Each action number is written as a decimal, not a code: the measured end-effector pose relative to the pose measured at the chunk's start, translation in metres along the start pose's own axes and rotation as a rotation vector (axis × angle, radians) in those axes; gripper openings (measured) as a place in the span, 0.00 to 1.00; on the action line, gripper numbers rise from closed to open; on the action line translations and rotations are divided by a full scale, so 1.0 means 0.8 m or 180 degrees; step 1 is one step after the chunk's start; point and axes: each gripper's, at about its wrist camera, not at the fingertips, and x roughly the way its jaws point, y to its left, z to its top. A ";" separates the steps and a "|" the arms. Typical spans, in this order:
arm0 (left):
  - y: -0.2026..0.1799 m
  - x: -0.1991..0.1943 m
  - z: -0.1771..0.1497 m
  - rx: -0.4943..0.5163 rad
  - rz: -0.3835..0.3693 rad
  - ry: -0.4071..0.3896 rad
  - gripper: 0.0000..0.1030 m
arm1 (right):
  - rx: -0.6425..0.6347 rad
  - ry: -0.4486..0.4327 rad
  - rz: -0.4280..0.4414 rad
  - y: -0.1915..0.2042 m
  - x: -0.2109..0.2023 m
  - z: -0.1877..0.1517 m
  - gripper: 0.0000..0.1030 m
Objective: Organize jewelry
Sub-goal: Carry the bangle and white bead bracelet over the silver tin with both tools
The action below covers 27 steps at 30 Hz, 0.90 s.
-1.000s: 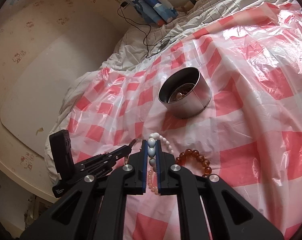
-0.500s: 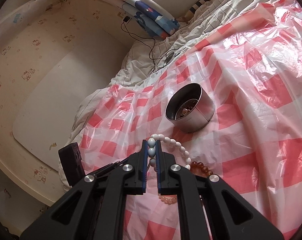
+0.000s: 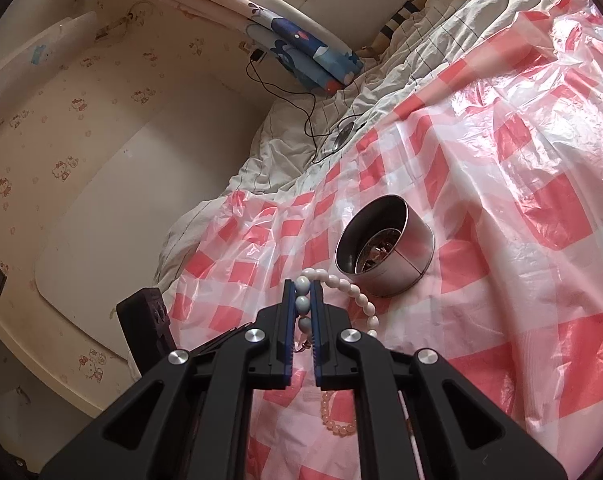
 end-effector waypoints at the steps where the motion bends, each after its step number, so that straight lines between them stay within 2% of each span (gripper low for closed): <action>1: 0.000 0.002 0.004 -0.0006 -0.0009 -0.0014 0.02 | 0.0005 -0.0012 0.0010 -0.001 0.001 0.002 0.08; 13: 0.011 0.030 0.044 -0.0196 -0.0036 -0.0080 0.02 | 0.0017 -0.0144 0.0120 -0.007 0.016 0.037 0.08; 22: -0.010 0.059 0.066 -0.0105 -0.0012 -0.0056 0.02 | 0.0051 -0.0142 0.0176 -0.016 0.039 0.057 0.08; 27: -0.019 0.089 0.078 -0.0014 -0.0004 0.0047 0.03 | 0.0023 -0.0173 0.0142 -0.019 0.045 0.065 0.08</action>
